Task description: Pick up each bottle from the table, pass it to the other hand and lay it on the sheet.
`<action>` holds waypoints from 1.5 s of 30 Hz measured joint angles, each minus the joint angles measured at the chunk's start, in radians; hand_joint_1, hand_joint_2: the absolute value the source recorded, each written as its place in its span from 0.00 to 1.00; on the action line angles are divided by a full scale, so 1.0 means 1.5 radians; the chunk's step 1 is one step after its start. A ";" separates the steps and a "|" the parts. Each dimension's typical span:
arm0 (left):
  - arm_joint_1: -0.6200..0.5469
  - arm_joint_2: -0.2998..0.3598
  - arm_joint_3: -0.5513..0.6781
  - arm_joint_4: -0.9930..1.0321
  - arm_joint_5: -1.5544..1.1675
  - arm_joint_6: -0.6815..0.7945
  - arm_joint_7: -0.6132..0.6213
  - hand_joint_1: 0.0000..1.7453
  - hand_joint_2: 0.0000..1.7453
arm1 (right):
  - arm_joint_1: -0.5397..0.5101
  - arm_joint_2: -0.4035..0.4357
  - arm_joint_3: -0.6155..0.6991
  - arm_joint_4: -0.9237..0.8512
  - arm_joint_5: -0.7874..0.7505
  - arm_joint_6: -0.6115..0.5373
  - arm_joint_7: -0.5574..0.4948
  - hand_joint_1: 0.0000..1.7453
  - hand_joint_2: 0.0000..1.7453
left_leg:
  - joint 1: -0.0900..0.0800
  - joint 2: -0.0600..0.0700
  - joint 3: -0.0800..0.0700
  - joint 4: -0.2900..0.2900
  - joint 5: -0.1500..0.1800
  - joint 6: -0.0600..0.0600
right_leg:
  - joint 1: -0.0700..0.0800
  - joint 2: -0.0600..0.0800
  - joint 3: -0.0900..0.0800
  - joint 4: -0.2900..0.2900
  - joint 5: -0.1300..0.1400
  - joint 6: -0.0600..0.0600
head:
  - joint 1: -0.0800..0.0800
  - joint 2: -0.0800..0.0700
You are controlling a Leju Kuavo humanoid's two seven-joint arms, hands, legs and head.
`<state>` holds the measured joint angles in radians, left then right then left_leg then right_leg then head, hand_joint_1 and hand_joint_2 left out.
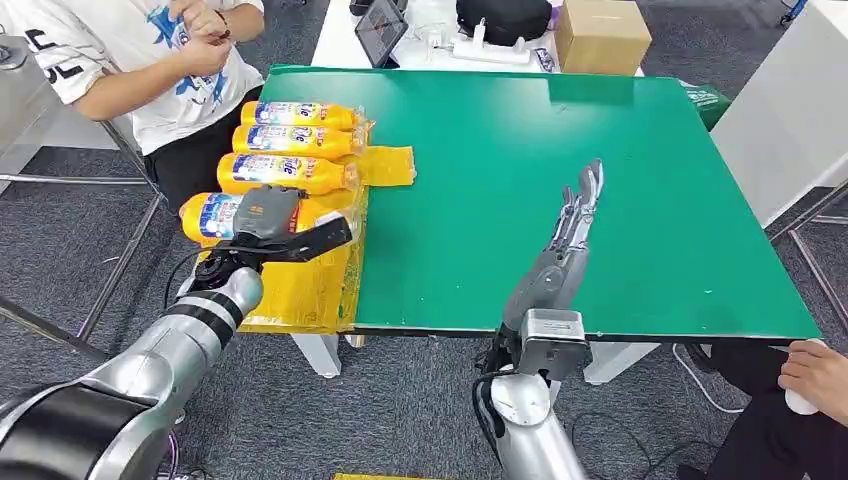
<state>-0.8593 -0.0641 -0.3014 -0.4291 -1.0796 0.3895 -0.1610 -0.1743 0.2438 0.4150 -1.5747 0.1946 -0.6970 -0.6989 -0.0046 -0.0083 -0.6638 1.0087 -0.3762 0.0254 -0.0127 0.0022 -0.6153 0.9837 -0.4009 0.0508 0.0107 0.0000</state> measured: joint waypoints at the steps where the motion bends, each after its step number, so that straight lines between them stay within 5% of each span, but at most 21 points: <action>1: -0.003 0.002 -0.005 0.007 0.000 -0.013 0.000 1.00 1.00 | 0.000 -0.001 -0.001 -0.001 -0.001 0.003 0.000 0.00 0.00 | 0.000 0.000 0.000 0.000 0.000 0.000 | 0.000 0.000 0.000 0.000 0.000 0.000 | 0.000 0.000; 26: 0.034 0.018 0.021 0.051 0.072 -0.147 -0.110 0.99 1.00 | -0.001 -0.004 -0.027 0.044 -0.024 0.074 0.000 0.00 0.00 | 0.000 -0.001 0.000 0.000 0.000 0.000 | 0.000 0.000 0.001 0.000 0.000 0.000 | 0.000 0.000; 27: 0.035 0.018 0.022 0.051 0.074 -0.147 -0.113 0.84 1.00 | -0.002 -0.003 -0.027 0.048 -0.024 0.078 0.000 0.00 0.00 | 0.000 -0.001 0.000 0.000 0.000 0.000 | 0.000 0.000 0.001 0.000 0.000 0.000 | 0.000 0.000; 28: 0.037 0.019 0.025 0.051 0.076 -0.144 -0.117 0.19 1.00 | -0.002 -0.003 -0.028 0.053 -0.025 0.083 0.000 0.00 0.00 | 0.000 -0.001 0.001 0.000 0.000 0.000 | 0.000 0.000 0.001 0.000 0.000 0.000 | 0.000 0.000; 29: 0.038 0.019 0.027 0.051 0.077 -0.142 -0.118 0.03 1.00 | -0.002 -0.002 -0.029 0.057 -0.025 0.085 0.000 0.00 0.00 | 0.000 -0.001 0.001 0.000 0.000 0.000 | 0.000 0.000 0.001 0.000 0.000 0.000 | 0.000 0.000; 31: 0.043 0.019 0.029 0.051 0.078 -0.135 -0.121 0.00 1.00 | -0.003 0.000 -0.030 0.067 -0.025 0.093 0.000 0.00 0.00 | 0.000 -0.001 0.002 0.000 0.000 0.000 | 0.000 0.000 0.002 0.000 0.000 0.000 | 0.000 0.000; 32: 0.048 0.018 0.031 0.051 0.079 -0.131 -0.122 0.00 0.00 | -0.004 0.000 -0.031 0.072 -0.025 0.095 0.000 0.00 0.00 | 0.000 -0.001 0.002 0.000 0.000 0.000 | 0.000 0.000 0.002 0.000 0.000 0.000 | 0.000 0.000; 45: 0.081 0.010 0.057 0.052 0.102 -0.133 -0.131 0.00 0.00 | -0.007 0.006 -0.039 0.118 -0.033 0.118 0.003 0.00 0.00 | 0.000 -0.001 0.002 0.000 0.000 0.000 | 0.000 0.000 0.002 0.000 0.000 0.000 | 0.000 0.000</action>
<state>-0.7371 -0.0496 -0.2159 -0.3517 -0.9262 0.1907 -0.3582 -0.1844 0.2529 0.3559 -1.3973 0.1450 -0.5203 -0.6943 -0.0045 -0.0092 -0.6604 1.0082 -0.3762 0.0253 -0.0126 0.0020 -0.6116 0.9836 -0.4012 0.0505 0.0107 0.0000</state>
